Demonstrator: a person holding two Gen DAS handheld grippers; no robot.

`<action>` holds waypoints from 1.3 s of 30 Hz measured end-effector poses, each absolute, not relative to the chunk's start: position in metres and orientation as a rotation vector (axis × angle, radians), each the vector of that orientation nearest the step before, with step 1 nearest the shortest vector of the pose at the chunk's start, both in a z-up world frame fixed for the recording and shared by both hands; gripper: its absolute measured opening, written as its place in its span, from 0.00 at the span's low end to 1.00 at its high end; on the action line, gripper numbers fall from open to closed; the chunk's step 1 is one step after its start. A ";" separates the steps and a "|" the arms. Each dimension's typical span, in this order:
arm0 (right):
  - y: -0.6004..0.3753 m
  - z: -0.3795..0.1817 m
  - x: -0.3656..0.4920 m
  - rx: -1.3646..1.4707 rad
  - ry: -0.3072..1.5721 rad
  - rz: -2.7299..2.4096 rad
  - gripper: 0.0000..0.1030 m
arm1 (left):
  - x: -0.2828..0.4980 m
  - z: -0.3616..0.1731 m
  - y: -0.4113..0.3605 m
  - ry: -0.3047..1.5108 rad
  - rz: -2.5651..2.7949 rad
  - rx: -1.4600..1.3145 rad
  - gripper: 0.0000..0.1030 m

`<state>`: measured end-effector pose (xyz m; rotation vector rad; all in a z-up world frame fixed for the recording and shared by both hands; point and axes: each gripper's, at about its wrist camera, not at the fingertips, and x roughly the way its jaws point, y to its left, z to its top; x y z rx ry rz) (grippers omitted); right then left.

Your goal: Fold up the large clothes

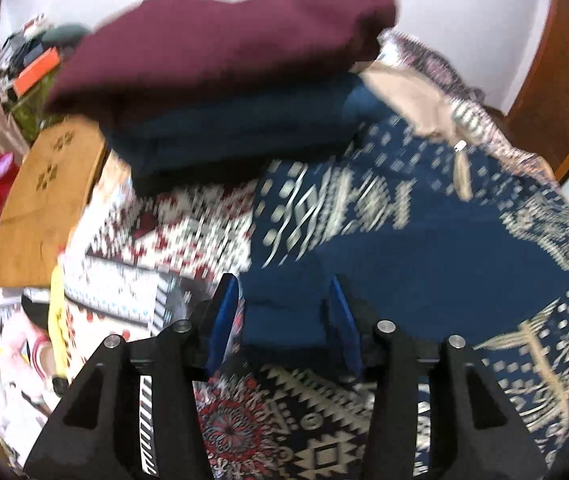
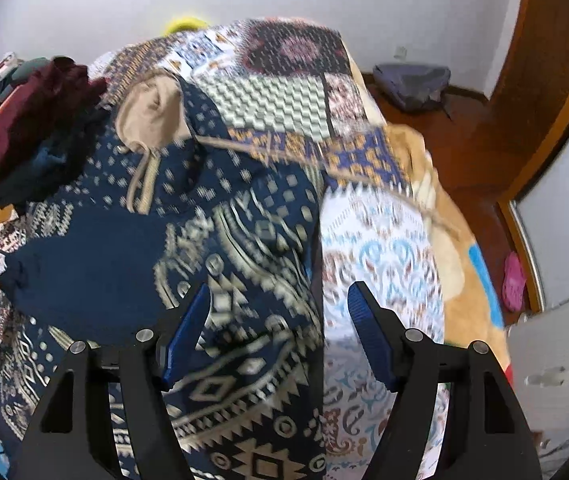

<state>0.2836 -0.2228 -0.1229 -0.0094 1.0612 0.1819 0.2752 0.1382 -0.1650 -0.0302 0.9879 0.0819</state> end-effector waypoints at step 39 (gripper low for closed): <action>-0.102 -0.213 0.492 -0.002 1.198 0.287 0.55 | 0.510 -0.234 0.026 1.010 0.068 -0.122 0.40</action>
